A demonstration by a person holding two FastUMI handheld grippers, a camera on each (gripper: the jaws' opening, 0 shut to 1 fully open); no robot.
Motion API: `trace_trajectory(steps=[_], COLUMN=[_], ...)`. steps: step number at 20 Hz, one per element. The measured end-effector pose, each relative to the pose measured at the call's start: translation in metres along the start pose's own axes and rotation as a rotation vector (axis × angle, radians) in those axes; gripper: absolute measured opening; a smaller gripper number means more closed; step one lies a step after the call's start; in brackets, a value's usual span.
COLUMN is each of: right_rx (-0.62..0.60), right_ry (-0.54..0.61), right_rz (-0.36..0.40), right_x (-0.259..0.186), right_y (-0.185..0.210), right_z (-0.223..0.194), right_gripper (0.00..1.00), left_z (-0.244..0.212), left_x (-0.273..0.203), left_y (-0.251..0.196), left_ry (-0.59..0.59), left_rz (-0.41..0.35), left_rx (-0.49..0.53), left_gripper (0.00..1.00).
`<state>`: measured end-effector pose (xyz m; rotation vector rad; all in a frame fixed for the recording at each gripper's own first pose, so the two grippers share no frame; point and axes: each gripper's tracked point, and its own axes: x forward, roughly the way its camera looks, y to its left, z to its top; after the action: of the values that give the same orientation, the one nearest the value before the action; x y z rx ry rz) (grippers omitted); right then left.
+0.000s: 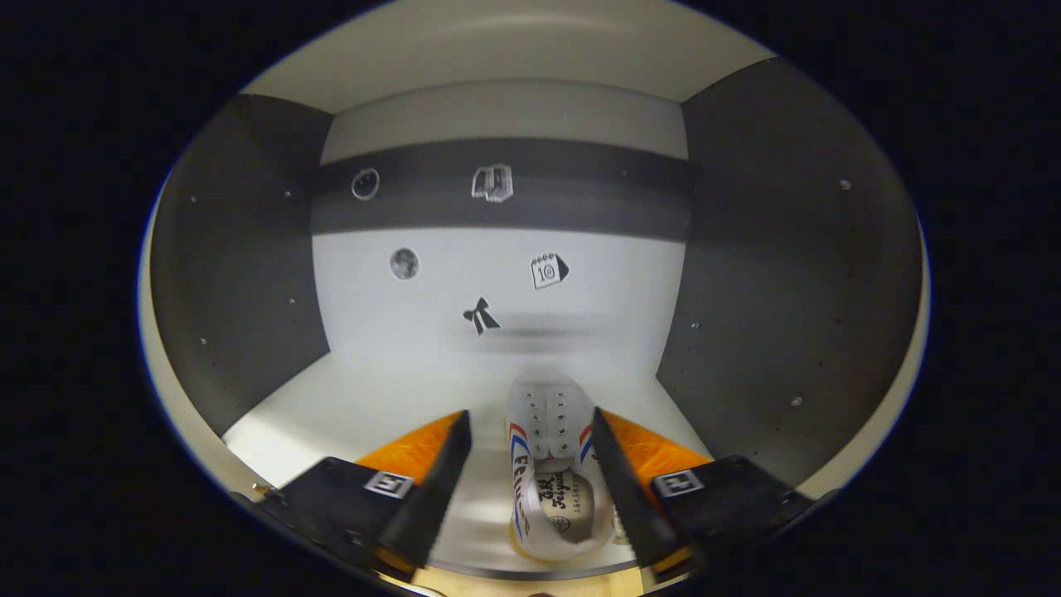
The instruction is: Grab one shoe with the right hand and put it into the shoe cabinet, grab the other shoe with the left hand and put it into the shoe cabinet; then close the right door with the right hand and the left door with the left hand.
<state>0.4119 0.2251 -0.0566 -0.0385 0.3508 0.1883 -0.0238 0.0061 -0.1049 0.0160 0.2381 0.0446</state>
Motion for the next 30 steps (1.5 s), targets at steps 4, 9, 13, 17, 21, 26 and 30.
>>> trace_trajectory(steps=[4, 9, 13, 17, 21, 26, 30], right_rx=[-0.021, -0.077, -0.025, -0.064, -0.08, -0.053, -0.048], right_ry=[-0.207, -0.382, -0.347, -0.291, -0.204, -0.077, -0.021], right_rz=[0.008, 0.031, 0.029, -0.014, -0.029, -0.055, -0.076], right_x=[-0.076, -0.177, -0.222, -0.256, -0.284, -0.306, -0.314], right_y=[-0.008, -0.02, -0.036, -0.056, -0.065, -0.079, -0.092], right_z=[0.031, 0.04, 0.001, -0.05, -0.101, -0.155, -0.177], right_gripper=[0.97, 0.96, 0.98, 0.98, 0.98, 0.98, 0.98], left_z=[-0.021, -0.055, -0.083, -0.118, -0.161, -0.209, -0.243], left_x=[0.024, 0.052, 0.072, 0.09, 0.103, 0.104, 0.108], left_y=[-0.04, -0.092, -0.125, -0.149, -0.164, -0.179, -0.183], left_ry=[0.059, 0.148, 0.202, 0.277, 0.364, 0.473, 0.58], left_rz=[-0.135, -0.273, -0.349, -0.393, -0.422, -0.456, -0.453], left_rx=[-0.066, -0.093, -0.044, -0.022, -0.011, 0.011, 0.046], left_gripper=[0.92, 0.92, 0.92, 0.92, 0.92, 0.92, 0.92])
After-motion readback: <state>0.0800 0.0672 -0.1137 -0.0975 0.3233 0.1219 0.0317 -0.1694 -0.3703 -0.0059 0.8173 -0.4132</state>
